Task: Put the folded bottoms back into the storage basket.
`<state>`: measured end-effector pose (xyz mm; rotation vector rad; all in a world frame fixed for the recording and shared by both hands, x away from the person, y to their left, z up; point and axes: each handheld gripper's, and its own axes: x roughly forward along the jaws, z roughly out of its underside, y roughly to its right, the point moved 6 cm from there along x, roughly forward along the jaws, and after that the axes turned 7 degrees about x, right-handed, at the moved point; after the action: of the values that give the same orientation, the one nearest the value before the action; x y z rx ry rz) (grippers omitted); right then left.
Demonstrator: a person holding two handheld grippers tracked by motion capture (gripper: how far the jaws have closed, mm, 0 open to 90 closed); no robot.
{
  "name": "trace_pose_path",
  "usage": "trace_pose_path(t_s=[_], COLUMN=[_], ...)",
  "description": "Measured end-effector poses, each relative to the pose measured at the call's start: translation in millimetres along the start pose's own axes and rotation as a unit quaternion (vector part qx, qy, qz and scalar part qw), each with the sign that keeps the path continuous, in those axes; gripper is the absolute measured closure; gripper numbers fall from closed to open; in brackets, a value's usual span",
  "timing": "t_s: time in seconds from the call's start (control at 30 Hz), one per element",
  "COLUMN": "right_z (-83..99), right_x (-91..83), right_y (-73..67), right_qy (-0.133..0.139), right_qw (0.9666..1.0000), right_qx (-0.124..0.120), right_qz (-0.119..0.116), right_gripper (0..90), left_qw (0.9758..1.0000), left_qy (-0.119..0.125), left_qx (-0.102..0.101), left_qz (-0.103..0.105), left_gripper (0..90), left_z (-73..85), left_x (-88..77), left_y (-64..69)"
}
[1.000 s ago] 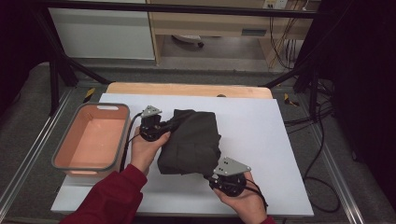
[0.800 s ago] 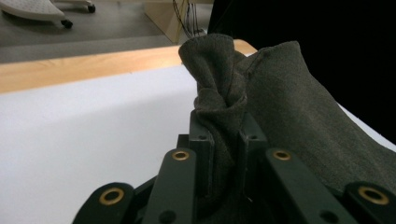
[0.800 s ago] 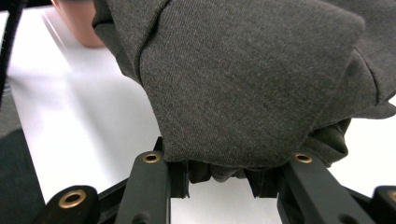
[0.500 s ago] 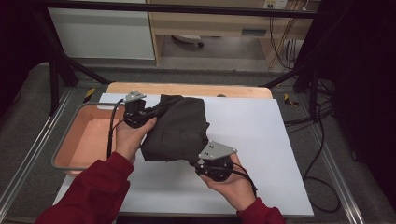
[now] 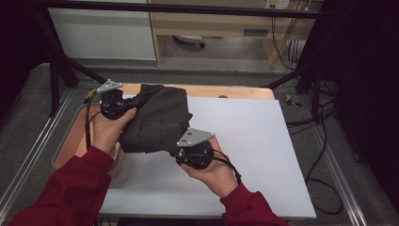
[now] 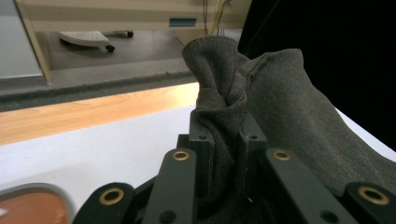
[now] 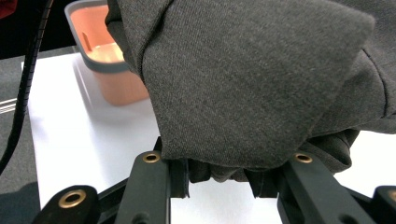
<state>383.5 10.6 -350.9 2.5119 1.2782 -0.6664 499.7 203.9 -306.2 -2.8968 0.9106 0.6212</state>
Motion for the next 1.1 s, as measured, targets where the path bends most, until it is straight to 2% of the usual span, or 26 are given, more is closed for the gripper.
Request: trace_pose_path(t_s=[0.07, 0.27, 0.47, 0.83, 1.1], right_z=[-11.8, -25.6, -35.1, -41.4, -48.9], right_x=[5.7, 18.3, 31.8, 45.9, 54.0], right_y=[-4.9, -12.6, -17.6, -19.3, -21.9], right_qy=[0.002, 0.002, 0.000, 0.001, 0.004], right_qw=[1.0000, 0.9998, 0.9995, 0.9992, 0.9990], right_qx=[-0.006, -0.005, -0.004, -0.002, 0.000], right_qz=[-0.005, -0.019, -0.031, -0.040, -0.046], right_gripper=[65.5, 65.5, 65.5, 65.5, 65.6], left_qw=[1.0000, 0.9999, 0.9997, 0.9994, 0.9992], left_qy=[0.002, -0.004, -0.009, -0.011, -0.009], left_qx=[-0.001, 0.007, 0.006, -0.004, -0.004], left_qz=[-0.004, -0.014, -0.021, -0.032, -0.040], left_gripper=[79.6, 79.6, 79.6, 79.7, 79.7], left_z=[-3.0, -11.2, -8.9, -8.1, -10.0], left_x=[-7.2, -25.1, -31.0, -34.8, -40.4], left_y=[-6.8, -25.1, -39.4, -52.6, -62.0])
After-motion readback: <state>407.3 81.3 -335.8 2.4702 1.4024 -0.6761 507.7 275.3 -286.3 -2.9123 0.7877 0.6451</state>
